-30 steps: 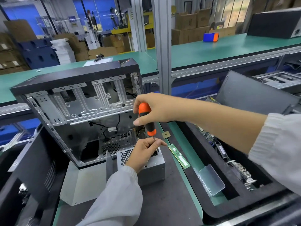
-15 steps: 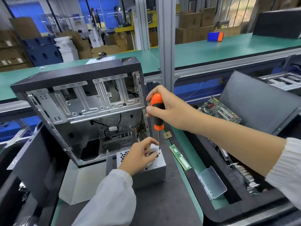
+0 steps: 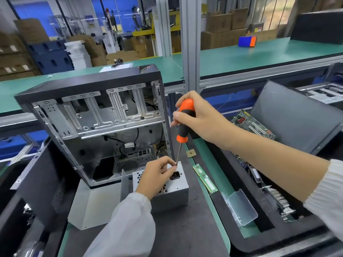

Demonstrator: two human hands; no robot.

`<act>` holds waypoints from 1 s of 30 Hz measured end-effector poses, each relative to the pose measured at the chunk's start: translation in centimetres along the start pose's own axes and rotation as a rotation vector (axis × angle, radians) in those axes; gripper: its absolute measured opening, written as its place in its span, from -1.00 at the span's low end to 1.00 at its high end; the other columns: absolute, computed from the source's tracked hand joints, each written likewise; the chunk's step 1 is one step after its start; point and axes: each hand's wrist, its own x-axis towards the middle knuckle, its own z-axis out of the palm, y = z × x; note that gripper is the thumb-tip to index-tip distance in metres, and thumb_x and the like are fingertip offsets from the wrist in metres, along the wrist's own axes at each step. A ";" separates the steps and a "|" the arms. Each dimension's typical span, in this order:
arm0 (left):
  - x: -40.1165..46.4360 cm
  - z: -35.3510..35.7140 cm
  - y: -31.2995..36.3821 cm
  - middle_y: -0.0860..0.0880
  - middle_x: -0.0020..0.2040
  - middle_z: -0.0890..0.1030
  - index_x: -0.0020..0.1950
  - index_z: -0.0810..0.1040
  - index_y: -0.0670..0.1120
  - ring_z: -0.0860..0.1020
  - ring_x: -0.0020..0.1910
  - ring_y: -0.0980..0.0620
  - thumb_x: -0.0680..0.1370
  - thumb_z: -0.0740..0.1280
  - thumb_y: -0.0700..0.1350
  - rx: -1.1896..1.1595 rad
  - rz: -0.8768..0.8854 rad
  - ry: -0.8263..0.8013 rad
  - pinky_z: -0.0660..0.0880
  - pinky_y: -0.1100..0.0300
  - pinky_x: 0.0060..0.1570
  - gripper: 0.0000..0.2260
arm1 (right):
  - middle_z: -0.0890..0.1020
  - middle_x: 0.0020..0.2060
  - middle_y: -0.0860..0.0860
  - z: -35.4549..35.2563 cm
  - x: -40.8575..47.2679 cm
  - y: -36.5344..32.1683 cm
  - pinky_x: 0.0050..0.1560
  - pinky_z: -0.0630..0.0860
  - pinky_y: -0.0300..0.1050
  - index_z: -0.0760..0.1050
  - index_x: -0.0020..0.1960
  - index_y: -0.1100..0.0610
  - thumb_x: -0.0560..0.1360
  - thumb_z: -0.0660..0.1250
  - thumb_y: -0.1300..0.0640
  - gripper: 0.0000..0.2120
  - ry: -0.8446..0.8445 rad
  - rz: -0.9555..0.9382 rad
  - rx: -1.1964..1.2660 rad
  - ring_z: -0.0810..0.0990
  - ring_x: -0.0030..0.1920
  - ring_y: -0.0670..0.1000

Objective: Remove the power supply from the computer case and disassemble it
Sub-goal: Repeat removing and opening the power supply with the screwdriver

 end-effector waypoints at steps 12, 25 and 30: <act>-8.4 -9.4 -5.7 -0.09 -0.35 0.37 -0.25 0.37 -0.18 0.27 -0.57 0.13 0.63 0.04 -0.35 -0.565 -0.764 0.140 0.16 0.35 -0.60 -0.71 | 0.62 -0.20 0.06 1.9 0.1 0.0 -0.09 0.62 -0.04 0.37 -0.01 -0.03 0.53 0.31 0.21 -0.82 -0.108 -0.090 -0.177 0.64 -0.17 0.01; -20.3 -9.0 -13.9 -0.21 0.07 0.56 0.15 0.49 -0.32 0.50 0.13 -0.12 0.71 0.02 -0.09 -0.854 -0.901 0.669 0.34 0.03 0.32 -0.63 | 0.50 -0.42 -0.05 8.0 0.2 2.2 -0.48 0.34 -0.39 0.43 -0.17 0.00 0.42 0.33 0.28 -0.81 -0.377 -0.033 -0.470 0.42 -0.49 -0.17; -21.0 -8.0 -13.5 -0.13 0.27 0.58 0.20 0.56 -0.20 0.40 0.36 0.01 0.71 -0.06 0.07 -0.931 -0.843 0.646 0.15 0.18 0.45 -0.50 | 0.53 -0.34 -0.09 8.8 0.7 3.8 -0.44 0.37 -0.36 0.41 -0.15 -0.03 0.43 0.33 0.22 -0.83 -0.405 0.040 -0.592 0.49 -0.41 -0.21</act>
